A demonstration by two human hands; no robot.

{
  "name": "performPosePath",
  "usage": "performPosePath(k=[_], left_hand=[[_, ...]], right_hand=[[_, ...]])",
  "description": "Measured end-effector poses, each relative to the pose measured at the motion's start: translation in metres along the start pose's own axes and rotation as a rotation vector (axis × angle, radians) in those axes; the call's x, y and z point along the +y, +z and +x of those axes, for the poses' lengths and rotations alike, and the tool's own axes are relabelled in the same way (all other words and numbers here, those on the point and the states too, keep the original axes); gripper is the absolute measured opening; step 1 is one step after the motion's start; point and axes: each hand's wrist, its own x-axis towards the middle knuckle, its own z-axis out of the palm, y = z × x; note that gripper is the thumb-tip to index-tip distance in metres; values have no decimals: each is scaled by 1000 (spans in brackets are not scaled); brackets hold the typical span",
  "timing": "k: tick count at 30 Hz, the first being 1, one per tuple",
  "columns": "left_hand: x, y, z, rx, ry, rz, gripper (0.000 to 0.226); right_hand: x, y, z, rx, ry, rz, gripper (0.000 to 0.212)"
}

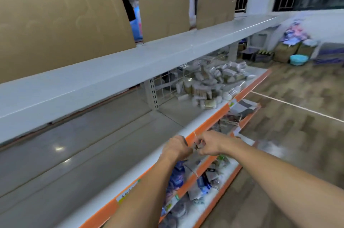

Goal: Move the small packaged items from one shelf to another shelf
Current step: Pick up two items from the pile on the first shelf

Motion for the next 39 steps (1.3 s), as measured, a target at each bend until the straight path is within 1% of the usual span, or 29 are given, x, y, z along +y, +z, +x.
performPosePath(k=[4, 7, 8, 10, 12, 14, 17, 20, 24, 27, 30, 35, 36, 39], left_hand=[[36, 14, 24, -46, 87, 39, 20], [60, 20, 46, -73, 146, 64, 34], [68, 21, 54, -79, 164, 74, 33], [86, 21, 72, -98, 193, 76, 24], [104, 19, 92, -109, 222, 61, 16], [122, 17, 115, -114, 265, 61, 16], [147, 13, 149, -122, 296, 42, 20], [166, 9, 182, -89, 322, 36, 27], [186, 0, 223, -66, 367, 37, 28], [198, -4, 245, -57, 391, 60, 29], [212, -5, 267, -64, 400, 40, 31], [237, 3, 303, -72, 397, 30, 20], [240, 7, 310, -71, 389, 27, 21], [249, 19, 333, -52, 358, 57, 34]], right_hand=[[38, -9, -3, 13, 74, 35, 43], [65, -14, 0, 24, 130, 57, 46], [75, -16, 2, 24, 152, 69, 47], [94, -23, 7, 28, 194, 70, 48], [113, -35, 15, 54, 221, 41, 44], [131, -48, 26, 88, 253, 35, 37], [154, -67, 45, 117, 302, 39, 34], [174, -85, 65, 154, 338, 31, 33], [194, -103, 89, 205, 367, 47, 19], [205, -116, 103, 263, 376, 87, 29], [218, -129, 116, 241, 401, 91, 36], [258, -144, 143, 268, 404, 138, 37], [267, -147, 150, 270, 400, 140, 37], [293, -155, 173, 280, 350, 70, 39]])
